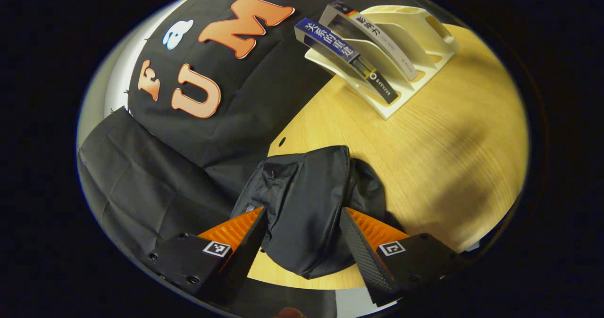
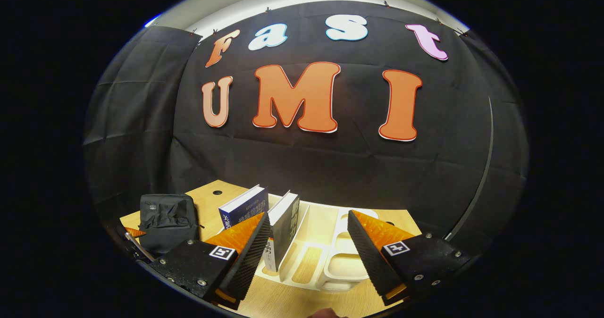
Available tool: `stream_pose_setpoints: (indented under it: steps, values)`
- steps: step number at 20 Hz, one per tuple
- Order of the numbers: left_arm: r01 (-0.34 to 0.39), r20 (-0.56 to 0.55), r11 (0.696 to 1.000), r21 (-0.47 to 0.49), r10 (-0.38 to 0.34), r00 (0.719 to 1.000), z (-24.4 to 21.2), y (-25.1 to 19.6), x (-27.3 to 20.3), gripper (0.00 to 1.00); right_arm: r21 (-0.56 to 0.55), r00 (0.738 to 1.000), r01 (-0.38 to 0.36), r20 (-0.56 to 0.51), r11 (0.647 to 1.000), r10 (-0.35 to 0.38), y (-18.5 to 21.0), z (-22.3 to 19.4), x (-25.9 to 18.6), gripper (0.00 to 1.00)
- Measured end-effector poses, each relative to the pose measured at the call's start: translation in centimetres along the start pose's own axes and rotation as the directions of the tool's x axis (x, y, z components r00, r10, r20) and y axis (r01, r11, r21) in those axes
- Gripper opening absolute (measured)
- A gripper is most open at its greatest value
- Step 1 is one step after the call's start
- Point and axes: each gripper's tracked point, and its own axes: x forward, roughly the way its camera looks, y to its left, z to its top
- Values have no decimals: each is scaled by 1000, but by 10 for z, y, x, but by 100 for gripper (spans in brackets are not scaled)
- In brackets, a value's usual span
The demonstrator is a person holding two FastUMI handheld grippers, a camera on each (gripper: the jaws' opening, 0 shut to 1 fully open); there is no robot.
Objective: Open the schoolbag, grab two books from the bookshelf and put them into the schoolbag.
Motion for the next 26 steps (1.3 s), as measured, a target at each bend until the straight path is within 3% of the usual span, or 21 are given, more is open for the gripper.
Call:
stream_pose_setpoints:
  steps: [8, 11, 12, 14, 15, 16, 18, 19, 21, 26]
  values:
    - [-79, -31, 993, 90, 82, 996, 2, 14, 39, 96, 8, 1000, 12, -9, 1000, -12, -9, -4, -3, 98]
    - [-56, -84, 993, 100, 64, 994, -5, 12, 61, 94, 15, 1000, 3, -12, 1000, -3, -6, -5, -5, 98]
    - [-26, -114, 995, 96, 37, 993, -8, 9, 65, 91, 15, 1000, -3, -15, 1000, 3, -3, -4, -4, 98]
    - [-3, -113, 998, 64, 10, 994, -2, 9, 70, 77, 7, 1000, -10, -6, 1000, 10, 2, -3, -4, 98]
    - [10, -118, 998, 62, -3, 993, -2, 12, 72, 64, -3, 1000, -6, -7, 1000, 6, 3, -3, -2, 98]
    - [45, -117, 997, 60, -38, 992, -1, 9, 70, 53, -11, 1000, -2, -16, 1000, 2, 6, -5, 0, 98]
    - [119, -113, 991, 63, -111, 987, 1, 5, 71, 39, -11, 999, 14, -30, 1000, -15, 10, -6, 0, 98]
    - [162, -111, 984, 67, -154, 982, 3, 3, 72, 25, -9, 999, 22, -31, 1000, -22, 12, -4, 1, 98]
    - [253, -128, 965, 64, -243, 961, 1, 1, 70, 12, -19, 998, 51, -47, 999, -52, 16, -3, 5, 98]
    - [454, -134, 890, 26, -447, 884, 11, 13, 72, 10, -10, 987, 122, -108, 992, -122, 36, 4, 20, 98]
